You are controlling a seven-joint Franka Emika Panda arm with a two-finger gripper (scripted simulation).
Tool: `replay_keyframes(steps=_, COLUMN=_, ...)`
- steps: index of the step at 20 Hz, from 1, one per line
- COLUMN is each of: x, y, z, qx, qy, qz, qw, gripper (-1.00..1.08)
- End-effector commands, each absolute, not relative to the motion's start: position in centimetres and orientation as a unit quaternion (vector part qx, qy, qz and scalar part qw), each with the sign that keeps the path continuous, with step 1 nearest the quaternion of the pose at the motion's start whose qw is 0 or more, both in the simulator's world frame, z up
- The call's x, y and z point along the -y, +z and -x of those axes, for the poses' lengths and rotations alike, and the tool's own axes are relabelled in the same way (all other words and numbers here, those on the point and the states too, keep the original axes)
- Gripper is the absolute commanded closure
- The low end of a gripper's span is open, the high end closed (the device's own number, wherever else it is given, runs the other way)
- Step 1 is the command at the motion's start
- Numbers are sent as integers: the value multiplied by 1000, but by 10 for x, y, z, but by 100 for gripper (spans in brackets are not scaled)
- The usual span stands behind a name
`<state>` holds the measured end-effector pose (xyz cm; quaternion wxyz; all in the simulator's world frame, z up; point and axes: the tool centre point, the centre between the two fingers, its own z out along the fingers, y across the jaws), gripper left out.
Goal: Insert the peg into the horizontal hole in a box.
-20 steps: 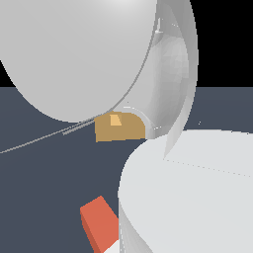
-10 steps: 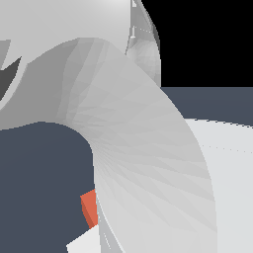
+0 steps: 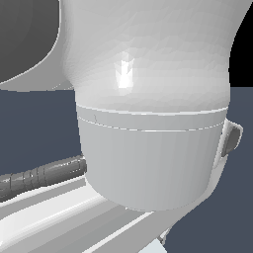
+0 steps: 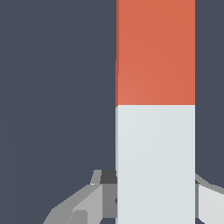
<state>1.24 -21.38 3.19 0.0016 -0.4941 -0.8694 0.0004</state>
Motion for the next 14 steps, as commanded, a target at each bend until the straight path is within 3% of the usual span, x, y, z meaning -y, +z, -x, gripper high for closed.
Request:
replay_keyframes(steps=1, x=196, y=38, z=-7, qx=860, qy=0, qz=510, qw=0, gripper=108)
replay_keyframes(steps=14, x=94, y=63, z=14, qx=804, qy=0, qz=595, qw=0, gripper=108)
